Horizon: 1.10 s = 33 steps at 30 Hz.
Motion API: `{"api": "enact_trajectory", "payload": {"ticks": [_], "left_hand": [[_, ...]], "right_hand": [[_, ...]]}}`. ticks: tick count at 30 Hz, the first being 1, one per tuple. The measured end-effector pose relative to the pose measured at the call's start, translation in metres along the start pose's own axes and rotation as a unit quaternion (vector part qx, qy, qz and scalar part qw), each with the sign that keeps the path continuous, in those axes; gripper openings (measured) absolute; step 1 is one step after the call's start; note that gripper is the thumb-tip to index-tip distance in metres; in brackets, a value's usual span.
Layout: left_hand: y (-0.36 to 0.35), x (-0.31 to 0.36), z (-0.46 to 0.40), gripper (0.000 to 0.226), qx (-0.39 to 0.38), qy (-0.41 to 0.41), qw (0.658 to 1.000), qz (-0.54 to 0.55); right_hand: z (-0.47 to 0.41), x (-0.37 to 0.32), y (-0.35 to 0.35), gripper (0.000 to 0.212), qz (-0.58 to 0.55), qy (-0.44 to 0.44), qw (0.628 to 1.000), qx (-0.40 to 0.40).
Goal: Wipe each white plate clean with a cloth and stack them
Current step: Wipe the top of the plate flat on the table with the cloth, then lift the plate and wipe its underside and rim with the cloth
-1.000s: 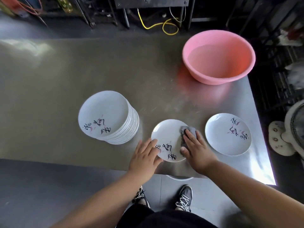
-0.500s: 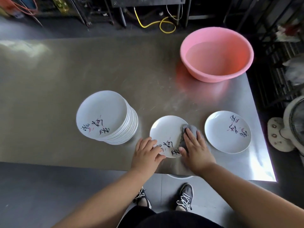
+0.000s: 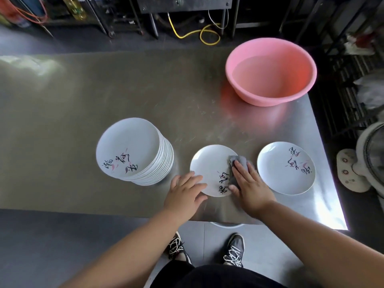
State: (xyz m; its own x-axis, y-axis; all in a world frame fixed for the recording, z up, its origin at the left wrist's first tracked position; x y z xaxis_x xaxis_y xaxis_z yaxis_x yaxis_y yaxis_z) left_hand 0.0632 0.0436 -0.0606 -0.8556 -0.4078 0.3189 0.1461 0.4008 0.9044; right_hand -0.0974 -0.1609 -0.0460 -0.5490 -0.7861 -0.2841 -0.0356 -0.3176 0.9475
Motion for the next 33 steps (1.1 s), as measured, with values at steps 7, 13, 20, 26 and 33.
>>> {"api": "enact_trajectory", "payload": {"ticks": [7, 13, 20, 26, 33], "left_hand": [[-0.001, 0.013, -0.013, 0.028, -0.029, 0.039, 0.999, 0.015], [0.0, 0.016, -0.01, 0.023, -0.004, 0.044, 0.999, 0.028], [-0.008, 0.01, -0.009, 0.019, 0.014, 0.044, 0.998, 0.048], [-0.008, 0.009, -0.009, 0.02, -0.002, 0.034, 0.998, 0.048], [0.025, 0.019, -0.04, 0.068, -0.067, 0.212, 0.974, -0.043]], "right_hand": [[0.047, -0.056, -0.029, 0.093, -0.006, -0.066, 0.998, -0.012], [0.017, -0.032, -0.013, 0.071, -0.043, -0.052, 0.996, 0.06], [0.023, -0.023, -0.029, 0.041, -0.057, 0.013, 0.982, 0.18], [0.037, -0.035, -0.005, 0.022, -0.186, -0.036, 0.967, 0.171], [-0.024, -0.01, 0.049, 0.023, -0.028, -0.221, 0.975, -0.014]]}}
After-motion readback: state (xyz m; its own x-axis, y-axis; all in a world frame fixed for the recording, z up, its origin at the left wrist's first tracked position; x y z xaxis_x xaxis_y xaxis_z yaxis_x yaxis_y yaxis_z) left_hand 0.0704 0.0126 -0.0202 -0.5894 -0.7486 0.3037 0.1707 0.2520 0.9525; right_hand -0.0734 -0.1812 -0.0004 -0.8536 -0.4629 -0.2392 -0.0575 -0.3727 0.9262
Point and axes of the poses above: each hand's wrist, its own z-axis away from the middle knuckle, its own y-axis out of the back of the hand, x = y × z, the point moved 1 cm from there along -z, towards the middle knuckle, and after that the axes turned 14 degrees about x, right-handed, at the moved point
